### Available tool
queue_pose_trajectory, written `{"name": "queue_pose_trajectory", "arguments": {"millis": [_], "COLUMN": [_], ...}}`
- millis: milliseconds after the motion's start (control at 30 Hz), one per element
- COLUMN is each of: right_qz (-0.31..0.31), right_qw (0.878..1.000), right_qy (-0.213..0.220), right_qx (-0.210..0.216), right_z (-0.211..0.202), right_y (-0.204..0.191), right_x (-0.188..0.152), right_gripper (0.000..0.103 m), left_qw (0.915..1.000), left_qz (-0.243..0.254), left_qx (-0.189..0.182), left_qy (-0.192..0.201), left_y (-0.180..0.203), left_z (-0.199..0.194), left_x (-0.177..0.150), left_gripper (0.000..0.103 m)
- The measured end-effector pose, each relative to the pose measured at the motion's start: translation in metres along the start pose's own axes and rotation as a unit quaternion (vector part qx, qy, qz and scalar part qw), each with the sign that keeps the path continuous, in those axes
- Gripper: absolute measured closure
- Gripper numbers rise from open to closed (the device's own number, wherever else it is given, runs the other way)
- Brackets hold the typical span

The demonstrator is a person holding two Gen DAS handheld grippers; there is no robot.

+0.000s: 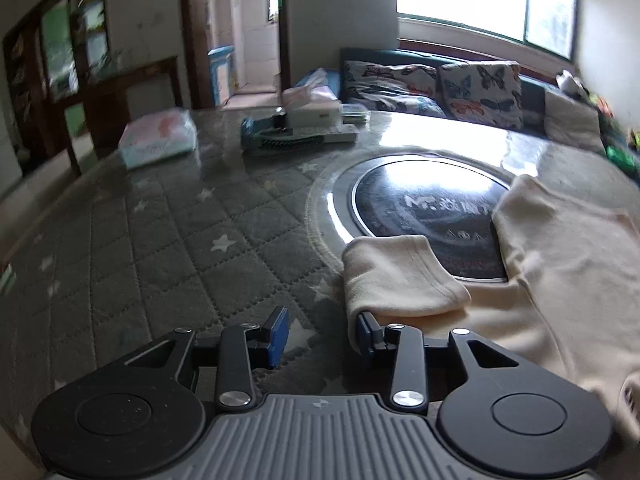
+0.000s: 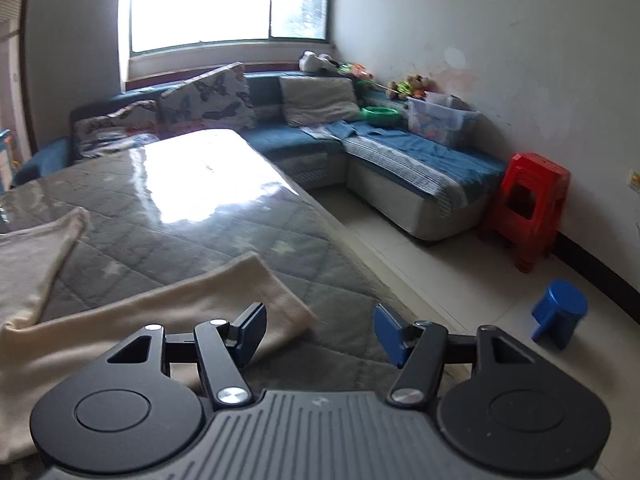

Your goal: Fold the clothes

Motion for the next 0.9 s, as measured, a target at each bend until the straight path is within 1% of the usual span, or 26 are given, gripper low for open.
{"name": "queue_pose_trajectory", "arguments": {"millis": [67,167,233,267,300,433,500,533,567,633,700,733,800,867,900], "right_qz": [-0.016,-0.033,-0.054,-0.059,-0.064,-0.071,-0.067,-0.065,-0.064,-0.065,-0.066,-0.065,-0.063,-0.065,-0.066], "right_qw": [1.000,0.998,0.996,0.996,0.995,0.994,0.995,0.995,0.995,0.995,0.995,0.995,0.995,0.995,0.995], "right_qy": [0.003,-0.009,-0.017,-0.022,-0.026,-0.035,-0.037,-0.039,-0.040,-0.041,-0.040,-0.040,-0.041,-0.040,-0.039], "right_qx": [0.021,0.046,0.064,0.067,0.069,0.069,0.069,0.070,0.070,0.070,0.068,0.067,0.067,0.067,0.067], "right_z": [0.000,0.004,0.009,0.011,0.012,0.016,0.017,0.018,0.018,0.019,0.019,0.020,0.020,0.020,0.020], "right_y": [-0.015,-0.035,-0.053,-0.058,-0.063,-0.071,-0.071,-0.070,-0.069,-0.068,-0.069,-0.068,-0.068,-0.068,-0.068], "right_x": [0.002,0.000,-0.004,-0.006,-0.008,-0.014,-0.013,-0.012,-0.012,-0.011,-0.012,-0.012,-0.012,-0.012,-0.013], "right_gripper": [0.042,0.042,0.042,0.042,0.042,0.042,0.041,0.041,0.041,0.041,0.040,0.039,0.039,0.039,0.039], "left_qw": [0.9998,0.9996,0.9992,0.9989,0.9987,0.9966,0.9971,0.9981,0.9992,0.9980,0.9906,0.9870,0.9808,0.9729,0.9712], "left_qz": [0.019,0.028,0.039,0.045,0.050,0.079,0.070,0.051,0.018,-0.058,-0.136,-0.159,-0.192,-0.229,-0.234], "left_qx": [0.005,0.009,0.010,0.010,0.010,0.024,0.031,0.036,0.034,0.025,0.013,0.016,0.028,0.026,0.037], "left_qy": [0.005,0.002,0.000,-0.001,-0.002,0.003,0.001,-0.001,-0.001,-0.006,-0.013,-0.015,-0.018,-0.021,-0.022], "left_y": [0.006,0.009,0.010,0.011,0.012,0.017,0.014,0.008,0.000,-0.021,-0.043,-0.052,-0.065,-0.078,-0.083], "left_z": [-0.002,0.001,0.003,0.005,0.006,0.012,0.019,0.022,0.025,0.030,0.034,0.036,0.038,0.038,0.038], "left_x": [0.001,0.002,0.002,0.002,0.002,0.004,0.006,0.008,0.009,0.009,0.008,0.006,0.001,-0.006,-0.009], "left_gripper": [0.060,0.060,0.058,0.054,0.053,0.053,0.054,0.055,0.058,0.058,0.058,0.058,0.057,0.057,0.057]}}
Point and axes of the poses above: each gripper's, at about its wrist camera, not at the fingertips, and z roughly the way its jaws point, y to its right, x to its top, the point moved 4 cm from there along z, roughly the way its jaws point, and after that the axes turned 13 degrees about z, right-handed, at the moved point
